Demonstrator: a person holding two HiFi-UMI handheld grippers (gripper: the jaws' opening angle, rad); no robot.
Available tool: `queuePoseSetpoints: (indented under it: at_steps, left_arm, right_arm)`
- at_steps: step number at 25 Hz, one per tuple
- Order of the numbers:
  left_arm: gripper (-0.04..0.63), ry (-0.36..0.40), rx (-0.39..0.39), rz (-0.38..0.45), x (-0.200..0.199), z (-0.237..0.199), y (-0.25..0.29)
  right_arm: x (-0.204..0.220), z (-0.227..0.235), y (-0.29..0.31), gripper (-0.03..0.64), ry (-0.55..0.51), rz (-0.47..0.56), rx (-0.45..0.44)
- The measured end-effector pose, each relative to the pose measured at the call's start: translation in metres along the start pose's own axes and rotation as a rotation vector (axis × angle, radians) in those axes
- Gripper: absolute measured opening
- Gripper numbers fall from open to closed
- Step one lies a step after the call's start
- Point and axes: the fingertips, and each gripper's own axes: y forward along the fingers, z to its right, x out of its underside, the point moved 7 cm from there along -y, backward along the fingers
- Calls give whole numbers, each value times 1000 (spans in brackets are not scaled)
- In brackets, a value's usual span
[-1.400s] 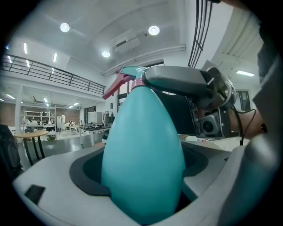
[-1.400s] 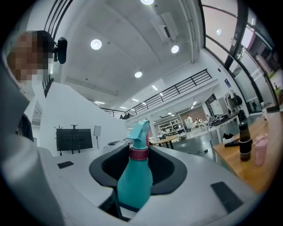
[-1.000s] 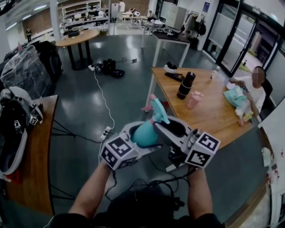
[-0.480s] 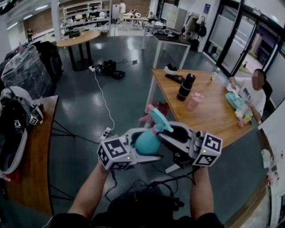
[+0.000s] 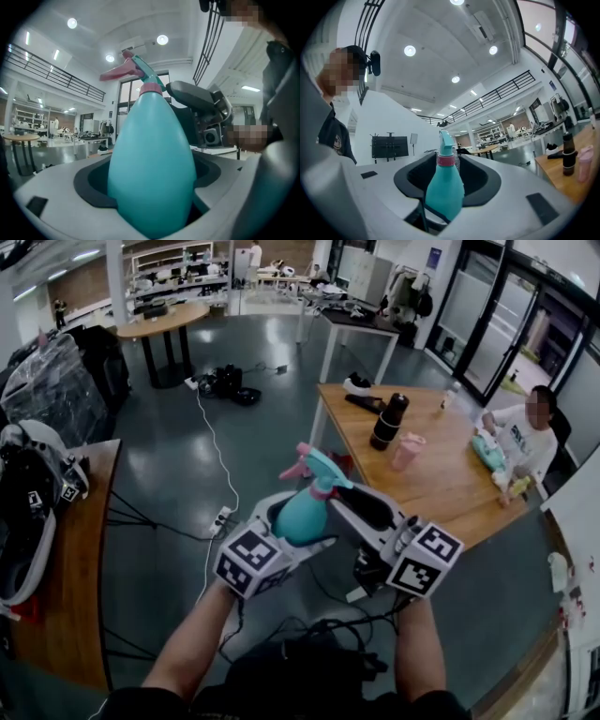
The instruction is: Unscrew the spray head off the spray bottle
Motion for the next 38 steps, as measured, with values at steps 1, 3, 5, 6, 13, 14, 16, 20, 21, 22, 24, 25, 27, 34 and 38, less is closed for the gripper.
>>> queuePoseSetpoints:
  at_steps: [1,3,5,6,13,14,16,20,21,22,24,25,27,34,38]
  left_arm:
    - [445,1,-23,1,1,-2,1]
    - [445,1,-56,8,1,-4,4]
    - [445,-3,-76,-3,3,-3,5]
    - [445,-2,-86,-12,4,-2,6]
    - [445,38,-204,-69,10,0,11]
    - [445,39,-203,-72,10,1,11]
    - [445,40,-185,-75,10,3,12]
    - [445,41,-104,-73,9,7,9]
    - [445,40,-73,-72,9,9,7]
    - [445,38,-42,-70,9,11,6]
    - [445,33,20,-66,10,15,4]
    - [445,30,49,-63,10,16,4]
    - [445,24,104,-57,10,18,2]
    - [445,-18,282,-15,7,33,-3]
    - [445,-3,244,-20,10,31,-3]
  right_arm:
    - [1,-1,3,152,-5,-14,22]
    - [2,-3,8,152,-19,-39,58]
    - [4,-5,11,153,-19,-48,92]
    - [5,-6,11,153,-14,-47,110]
    - [10,-5,16,152,5,-40,216]
    - [10,-5,16,152,2,-38,224]
    - [10,-3,13,140,0,-31,229]
    - [11,-3,7,138,-12,-23,151]
    - [12,-3,5,138,-15,-24,121]
    - [12,-3,3,138,-17,-25,91]
    - [13,-3,-1,138,-19,-28,35]
    - [14,-3,-3,137,-20,-29,9]
    - [13,-2,-5,137,-20,-29,-46]
    - [12,-3,-15,137,1,-19,-231]
    - [15,-4,-14,138,-18,-17,-219]
